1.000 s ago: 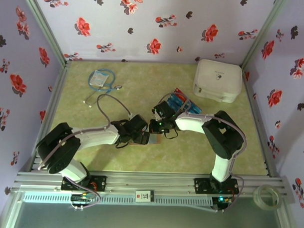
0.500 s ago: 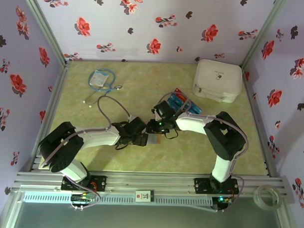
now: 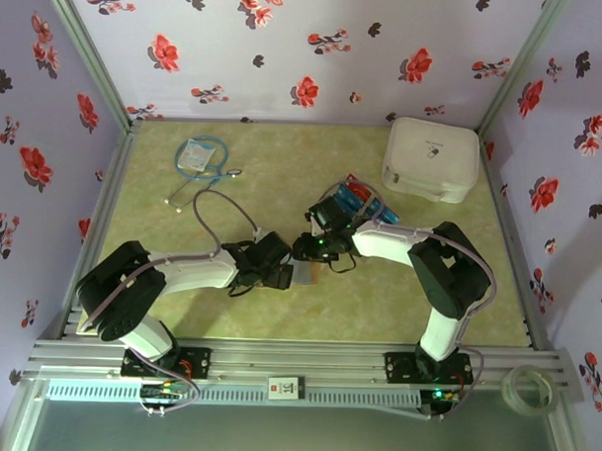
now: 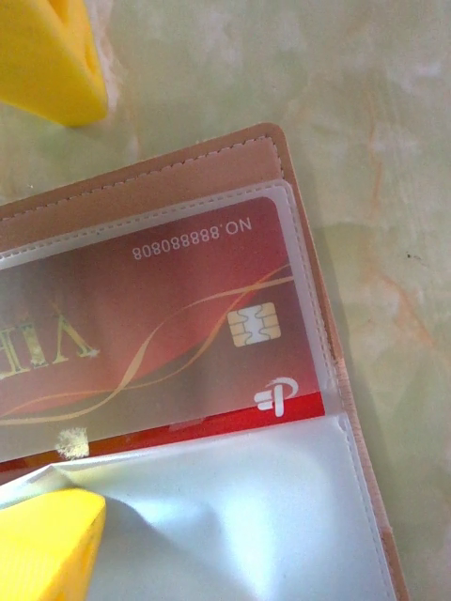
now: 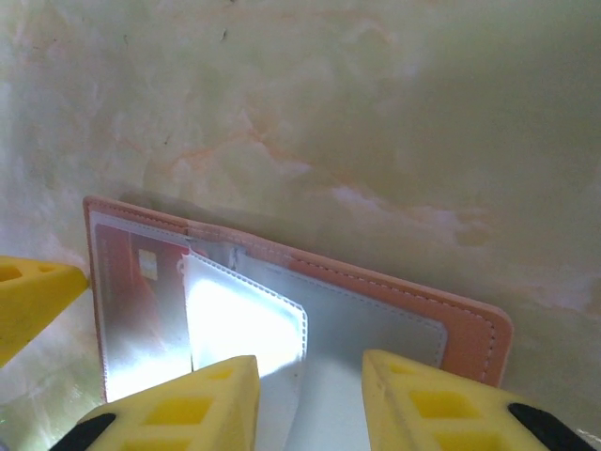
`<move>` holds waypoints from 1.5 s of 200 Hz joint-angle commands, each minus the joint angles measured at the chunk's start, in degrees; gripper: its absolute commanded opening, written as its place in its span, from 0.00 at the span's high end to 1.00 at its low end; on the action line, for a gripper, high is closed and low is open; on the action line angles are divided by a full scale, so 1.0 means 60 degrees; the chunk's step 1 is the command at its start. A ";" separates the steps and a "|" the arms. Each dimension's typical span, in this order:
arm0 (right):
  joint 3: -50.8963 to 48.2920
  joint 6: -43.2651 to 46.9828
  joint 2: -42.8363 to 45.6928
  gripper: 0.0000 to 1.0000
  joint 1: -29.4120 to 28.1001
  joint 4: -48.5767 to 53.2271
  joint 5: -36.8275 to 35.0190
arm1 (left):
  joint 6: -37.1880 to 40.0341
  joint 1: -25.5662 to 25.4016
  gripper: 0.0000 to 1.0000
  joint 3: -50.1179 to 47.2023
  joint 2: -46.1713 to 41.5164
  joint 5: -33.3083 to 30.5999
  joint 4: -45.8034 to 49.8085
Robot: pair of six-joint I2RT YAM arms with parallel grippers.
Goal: Put the credit cards into the card holder
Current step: Flip over the card slot in the card holder.
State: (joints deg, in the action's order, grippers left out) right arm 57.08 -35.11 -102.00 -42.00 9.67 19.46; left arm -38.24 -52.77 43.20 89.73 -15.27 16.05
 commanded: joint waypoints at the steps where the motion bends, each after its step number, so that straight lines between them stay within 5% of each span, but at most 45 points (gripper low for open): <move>1: -0.0021 -0.0227 -0.0201 0.67 -0.0115 -0.0291 0.0326 | -0.0027 -0.0052 0.00 -0.0173 0.0007 -0.0350 0.0374; 85: 0.0221 -0.0754 -0.0216 0.68 -0.0331 -0.0761 0.1118 | 0.0109 -0.0052 0.00 0.0126 -0.0591 -0.0626 0.0775; 129: 0.0566 -0.1171 0.0100 0.55 -0.0812 -0.0808 0.1142 | 0.0058 0.0487 0.00 0.0236 -0.2577 -0.1204 0.1585; 182: 0.1421 -0.1672 -0.1066 0.54 -0.1420 -0.1213 0.0859 | -0.0059 0.1675 0.00 -0.0379 -0.4612 -0.1100 0.1933; 242: 0.1918 -0.1910 -0.2245 0.55 -0.1526 -0.1835 0.0854 | -0.0178 0.1925 0.00 -0.0826 -0.4918 -0.0770 0.1908; 300: 0.2204 -0.1622 -0.1317 0.54 -0.1391 -0.1237 0.0890 | -0.0145 0.1981 0.00 -0.1085 -0.4853 -0.0724 0.1682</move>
State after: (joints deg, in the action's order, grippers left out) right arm 67.96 -45.65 -113.95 -51.24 -0.99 24.88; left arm -38.48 -41.36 38.02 61.12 -19.46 27.38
